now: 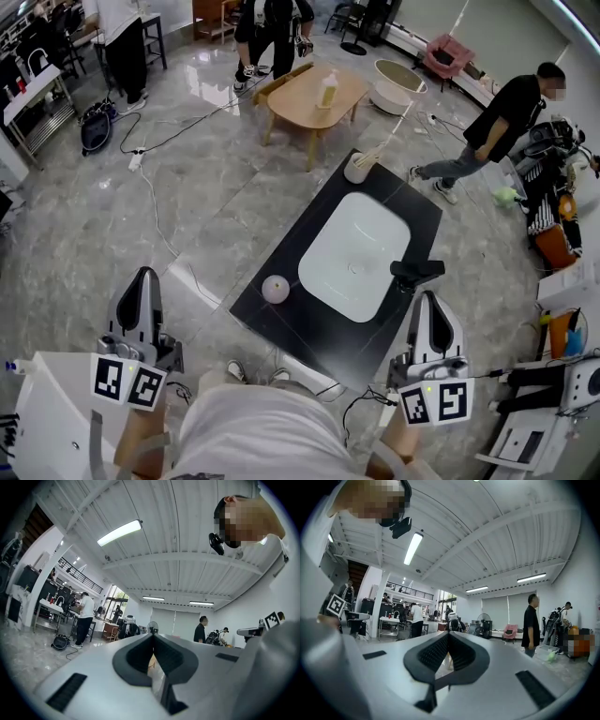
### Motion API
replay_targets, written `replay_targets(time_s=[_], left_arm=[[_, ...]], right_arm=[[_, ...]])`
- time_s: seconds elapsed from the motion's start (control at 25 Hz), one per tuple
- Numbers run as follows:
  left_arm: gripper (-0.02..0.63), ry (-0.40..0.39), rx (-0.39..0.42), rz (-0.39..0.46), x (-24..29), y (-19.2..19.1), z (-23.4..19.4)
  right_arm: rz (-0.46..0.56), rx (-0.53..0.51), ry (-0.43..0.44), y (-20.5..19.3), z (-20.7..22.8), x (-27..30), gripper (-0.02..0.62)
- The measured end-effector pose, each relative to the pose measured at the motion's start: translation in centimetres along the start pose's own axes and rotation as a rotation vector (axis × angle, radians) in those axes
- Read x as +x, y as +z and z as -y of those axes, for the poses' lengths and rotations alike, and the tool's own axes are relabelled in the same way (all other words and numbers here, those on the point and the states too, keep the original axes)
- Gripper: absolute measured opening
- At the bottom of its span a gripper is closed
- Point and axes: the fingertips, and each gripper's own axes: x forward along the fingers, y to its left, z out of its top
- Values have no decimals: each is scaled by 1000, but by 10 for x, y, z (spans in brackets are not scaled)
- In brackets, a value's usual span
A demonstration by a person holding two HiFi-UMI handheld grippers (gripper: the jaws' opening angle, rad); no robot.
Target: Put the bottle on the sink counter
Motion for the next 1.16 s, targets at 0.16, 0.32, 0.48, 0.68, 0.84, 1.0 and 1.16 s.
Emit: replay_targets(time_s=[0.16,0.32,0.48,0.68,0.84,1.0,1.16], left_arm=[[14,-2,-6,-6,2,-1,-3],[14,0,-9,-10,3,-2,-5],[14,5,-8,-14,0,-3,-6],[14,4,-5,-21,0,-6,-1],[14,3,-4,-25,-1,-8,4],[14,3,-3,-22,-1,-7,9],[14,3,-5,-22,-3,-8,15]], right_arm=[[-25,-25,16,-3,-7,7,11],[-46,-50,28,-6,-13,13,10],[-46,-48,30,-8,-14,13,11],[-52,-40,37,-13,-14,12,9],[-58,-37,38,-17,-11,7,9],[-55,-38,38,-16,-7,4,9],[-56,-38,40,-17,-5,-1,10]])
